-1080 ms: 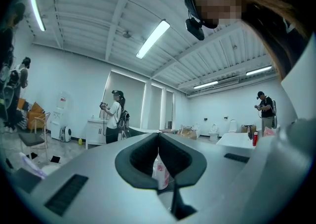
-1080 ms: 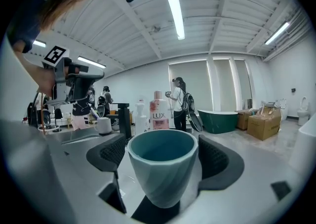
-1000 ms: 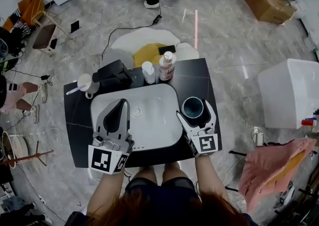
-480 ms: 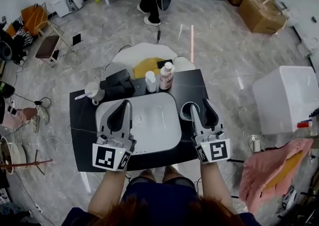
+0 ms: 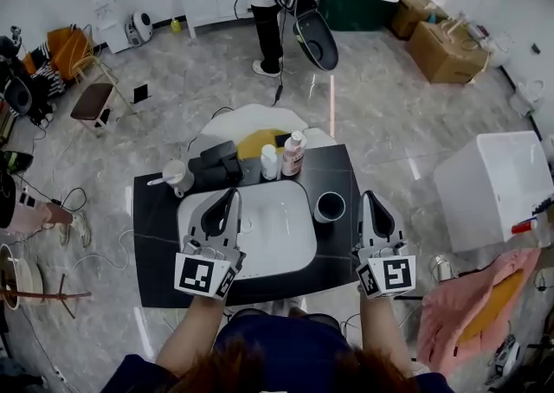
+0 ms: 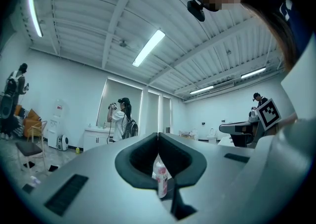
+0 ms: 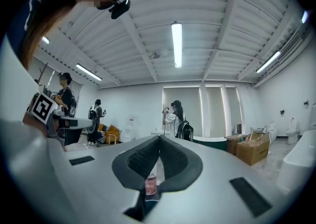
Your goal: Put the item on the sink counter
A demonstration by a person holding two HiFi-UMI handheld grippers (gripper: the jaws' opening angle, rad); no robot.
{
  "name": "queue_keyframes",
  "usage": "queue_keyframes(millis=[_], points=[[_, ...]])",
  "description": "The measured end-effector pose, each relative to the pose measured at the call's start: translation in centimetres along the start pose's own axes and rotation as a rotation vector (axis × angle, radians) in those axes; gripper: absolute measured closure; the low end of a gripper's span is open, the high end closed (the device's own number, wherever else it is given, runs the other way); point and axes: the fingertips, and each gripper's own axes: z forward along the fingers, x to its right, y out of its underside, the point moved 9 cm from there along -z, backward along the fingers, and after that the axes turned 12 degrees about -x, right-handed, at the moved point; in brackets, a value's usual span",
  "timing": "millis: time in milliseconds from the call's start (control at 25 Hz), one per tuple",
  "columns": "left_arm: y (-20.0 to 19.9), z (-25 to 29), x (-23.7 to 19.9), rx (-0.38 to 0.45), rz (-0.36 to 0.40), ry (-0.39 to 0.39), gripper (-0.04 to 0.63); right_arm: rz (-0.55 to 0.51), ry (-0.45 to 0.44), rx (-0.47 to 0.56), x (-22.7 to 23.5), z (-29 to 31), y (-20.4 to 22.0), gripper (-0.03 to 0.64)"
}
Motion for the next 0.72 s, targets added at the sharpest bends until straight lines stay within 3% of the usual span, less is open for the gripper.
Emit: queue_keyframes(millis=[720], points=[[-2.2, -1.9, 1.5, 0.038, 0.021, 0.015, 0.574, -0.021, 0.021, 0.074, -1.4, -2.9, -4.0, 0.601]])
